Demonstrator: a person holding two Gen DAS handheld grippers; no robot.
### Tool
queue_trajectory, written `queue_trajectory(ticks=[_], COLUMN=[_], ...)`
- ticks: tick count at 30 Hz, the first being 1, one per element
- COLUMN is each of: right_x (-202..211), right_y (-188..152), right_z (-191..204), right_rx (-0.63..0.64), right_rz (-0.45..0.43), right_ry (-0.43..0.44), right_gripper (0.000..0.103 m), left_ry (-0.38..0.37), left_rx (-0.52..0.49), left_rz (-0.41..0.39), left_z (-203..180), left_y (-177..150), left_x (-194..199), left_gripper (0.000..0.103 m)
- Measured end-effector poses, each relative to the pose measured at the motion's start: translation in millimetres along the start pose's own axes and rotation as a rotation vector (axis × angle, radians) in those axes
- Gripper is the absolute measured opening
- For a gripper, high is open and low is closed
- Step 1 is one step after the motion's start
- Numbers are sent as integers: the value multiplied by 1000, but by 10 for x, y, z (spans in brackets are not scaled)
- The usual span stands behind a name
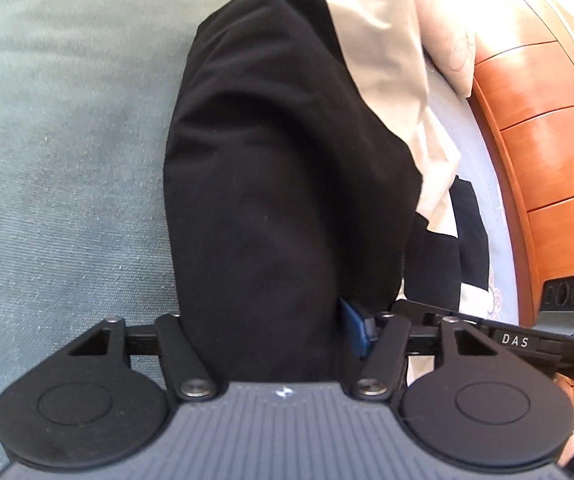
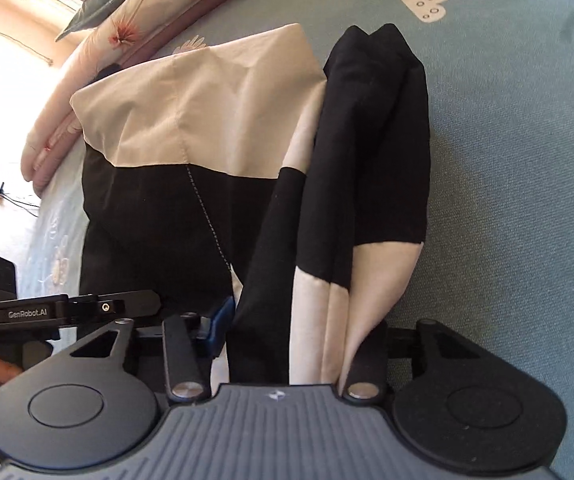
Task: Fold clothes
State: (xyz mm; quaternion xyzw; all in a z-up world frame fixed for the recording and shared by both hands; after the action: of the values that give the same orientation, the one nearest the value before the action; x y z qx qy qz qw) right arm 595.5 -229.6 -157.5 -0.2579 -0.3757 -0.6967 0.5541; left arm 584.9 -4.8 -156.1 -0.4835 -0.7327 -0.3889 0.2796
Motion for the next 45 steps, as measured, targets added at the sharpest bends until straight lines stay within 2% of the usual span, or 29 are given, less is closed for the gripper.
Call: queue_trajectory(ticks=[5,14,20,26,31,39,45], right_x=[126,320,470,570,518,757,1485], right_y=[-81,-605,-891,-1096,-1230,-1266,-1206], right_z=[221,536,705,1015,1149,850,236], right_rx=[87,210,192,236,275,318,313], right_rz=[-15,23,59,73,79,67,32], right_ry=[-99,-213,-252,-282,-277,-239,-246], right_gripper=[36,32,32,31,31,30,30], left_ry=[4,7,-8,-14,19,87,58], left_rx=[-38,-101,-128,-126,-157,-228,-245], left_rz=[3,12,27,2,-18,-35,-72], left_z=[-166,-410,-391,-403,-344,-736,-1609], left_y=[-158,-452,-683,-857,-1095,-1387,-1586], left_x=[129,386,636,905,1121,1245,878], left_gripper=[49,47,46,46,46,45,45])
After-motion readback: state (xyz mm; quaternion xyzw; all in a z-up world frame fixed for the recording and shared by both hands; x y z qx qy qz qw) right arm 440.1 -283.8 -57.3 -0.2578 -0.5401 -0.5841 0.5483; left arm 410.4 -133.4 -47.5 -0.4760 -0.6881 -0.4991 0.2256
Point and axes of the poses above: each gripper's, at about its wrist camera, not at the fingertips, and x roughly against the way its jaws point, z to its left, y to its top, the point moved 6 cm from there along -x, roughly the way its jaws point, and after that the axes turned 5 degrees about -x, right-handed, at the moved point
